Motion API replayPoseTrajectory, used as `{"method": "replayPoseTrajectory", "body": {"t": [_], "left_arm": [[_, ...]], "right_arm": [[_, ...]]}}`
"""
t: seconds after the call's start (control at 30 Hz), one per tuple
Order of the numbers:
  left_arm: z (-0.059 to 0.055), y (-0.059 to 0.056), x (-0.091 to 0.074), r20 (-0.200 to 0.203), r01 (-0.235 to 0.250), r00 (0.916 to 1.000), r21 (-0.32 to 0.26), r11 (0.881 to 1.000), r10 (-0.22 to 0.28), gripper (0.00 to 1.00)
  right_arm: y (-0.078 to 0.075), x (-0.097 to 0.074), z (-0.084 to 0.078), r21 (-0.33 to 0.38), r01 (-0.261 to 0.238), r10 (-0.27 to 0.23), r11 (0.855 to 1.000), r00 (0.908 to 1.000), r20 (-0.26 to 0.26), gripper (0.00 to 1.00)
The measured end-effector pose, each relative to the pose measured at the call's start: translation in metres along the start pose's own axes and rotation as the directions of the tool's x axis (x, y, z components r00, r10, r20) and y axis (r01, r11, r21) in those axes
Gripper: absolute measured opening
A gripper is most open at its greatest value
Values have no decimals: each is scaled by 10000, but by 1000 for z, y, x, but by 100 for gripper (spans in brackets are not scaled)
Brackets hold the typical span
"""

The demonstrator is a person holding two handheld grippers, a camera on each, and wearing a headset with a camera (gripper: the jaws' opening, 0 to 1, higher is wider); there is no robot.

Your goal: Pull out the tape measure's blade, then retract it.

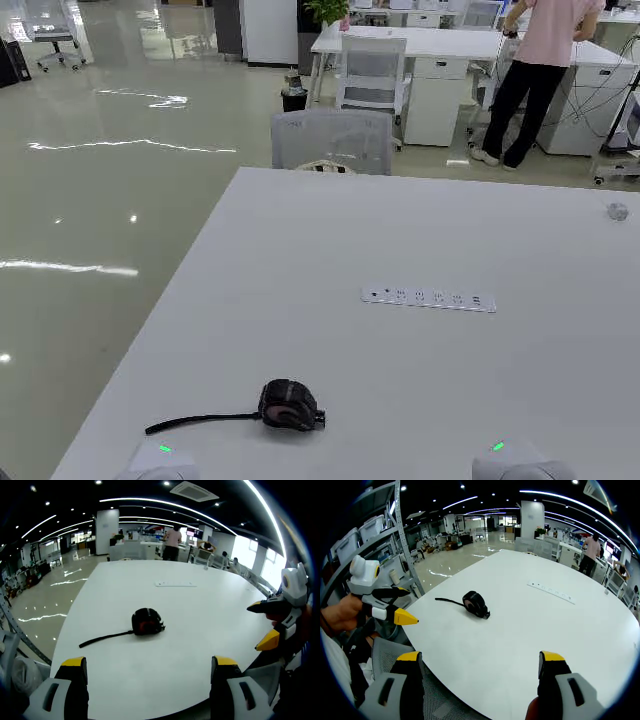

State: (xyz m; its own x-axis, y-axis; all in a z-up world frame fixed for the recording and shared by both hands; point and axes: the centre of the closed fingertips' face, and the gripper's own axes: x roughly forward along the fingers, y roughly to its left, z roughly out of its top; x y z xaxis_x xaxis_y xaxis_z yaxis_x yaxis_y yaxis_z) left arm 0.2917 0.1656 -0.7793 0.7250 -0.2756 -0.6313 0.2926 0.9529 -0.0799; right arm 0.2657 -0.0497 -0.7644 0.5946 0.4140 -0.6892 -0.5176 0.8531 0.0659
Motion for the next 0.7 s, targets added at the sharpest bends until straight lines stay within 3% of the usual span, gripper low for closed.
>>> {"method": "replayPoseTrajectory", "body": {"t": [0.7], "left_arm": [[2, -1, -3, -207, 69, 9998, -96, 9999, -71, 100]], "right_arm": [[-6, -5, -3, 169, 216, -213, 9996, 9996, -198, 99]]}}
